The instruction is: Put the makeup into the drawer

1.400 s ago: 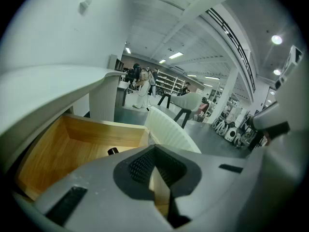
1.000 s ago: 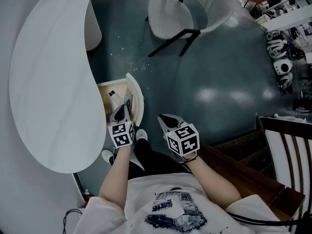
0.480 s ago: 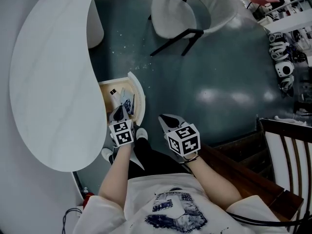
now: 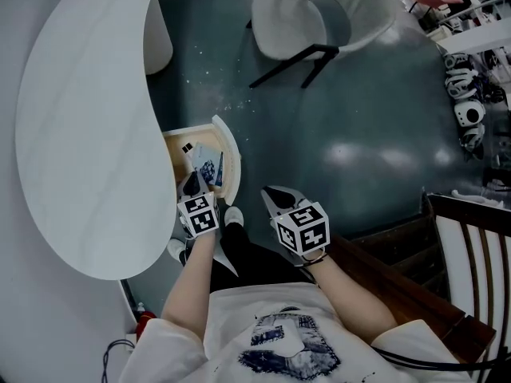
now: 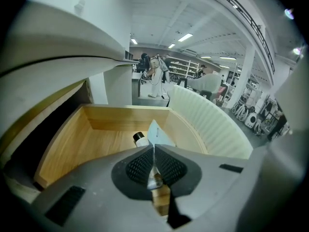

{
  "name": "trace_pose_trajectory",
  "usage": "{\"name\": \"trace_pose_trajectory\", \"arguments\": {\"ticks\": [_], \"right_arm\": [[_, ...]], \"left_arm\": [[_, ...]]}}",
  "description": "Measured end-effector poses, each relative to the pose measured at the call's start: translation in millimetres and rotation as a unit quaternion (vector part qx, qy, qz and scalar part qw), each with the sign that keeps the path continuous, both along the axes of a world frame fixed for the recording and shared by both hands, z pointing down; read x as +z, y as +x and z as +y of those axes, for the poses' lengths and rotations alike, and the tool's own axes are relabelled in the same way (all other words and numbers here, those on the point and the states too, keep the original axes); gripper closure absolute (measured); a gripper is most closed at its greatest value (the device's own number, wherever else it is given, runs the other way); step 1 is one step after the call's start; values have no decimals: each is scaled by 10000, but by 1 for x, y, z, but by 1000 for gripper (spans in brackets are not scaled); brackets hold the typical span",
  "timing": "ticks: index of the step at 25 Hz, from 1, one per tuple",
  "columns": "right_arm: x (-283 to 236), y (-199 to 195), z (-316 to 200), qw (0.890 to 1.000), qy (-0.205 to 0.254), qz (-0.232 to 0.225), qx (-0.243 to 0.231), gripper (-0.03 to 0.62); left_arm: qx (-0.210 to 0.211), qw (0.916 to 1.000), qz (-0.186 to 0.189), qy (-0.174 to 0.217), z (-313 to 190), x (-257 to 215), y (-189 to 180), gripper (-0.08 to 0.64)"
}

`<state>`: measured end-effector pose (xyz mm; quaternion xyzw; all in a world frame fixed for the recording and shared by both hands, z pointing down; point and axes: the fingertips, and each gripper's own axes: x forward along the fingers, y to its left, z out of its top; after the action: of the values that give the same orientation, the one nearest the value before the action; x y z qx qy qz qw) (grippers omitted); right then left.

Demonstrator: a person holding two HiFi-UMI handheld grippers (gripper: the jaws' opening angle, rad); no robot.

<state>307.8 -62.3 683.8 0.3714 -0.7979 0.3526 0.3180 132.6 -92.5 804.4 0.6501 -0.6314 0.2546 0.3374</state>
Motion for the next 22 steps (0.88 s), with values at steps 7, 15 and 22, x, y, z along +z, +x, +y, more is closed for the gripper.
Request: {"name": "trace_pose_trajectory", "arguments": {"ticks": [7,15,22], "right_arm": [[4,1,-2,10000,-29,7,-11,572],[3,1,-3,10000,-47,-18,4,572],[2,2,4,10000,-41,-34,7,572]], "left_arm": [[-107,9999,-117,0,-1,-1,-5,517],[-150,9997,-198,-40,2,-4,-8,480],[-244,9995,-204,-63,8,-4,-7,436]]}}
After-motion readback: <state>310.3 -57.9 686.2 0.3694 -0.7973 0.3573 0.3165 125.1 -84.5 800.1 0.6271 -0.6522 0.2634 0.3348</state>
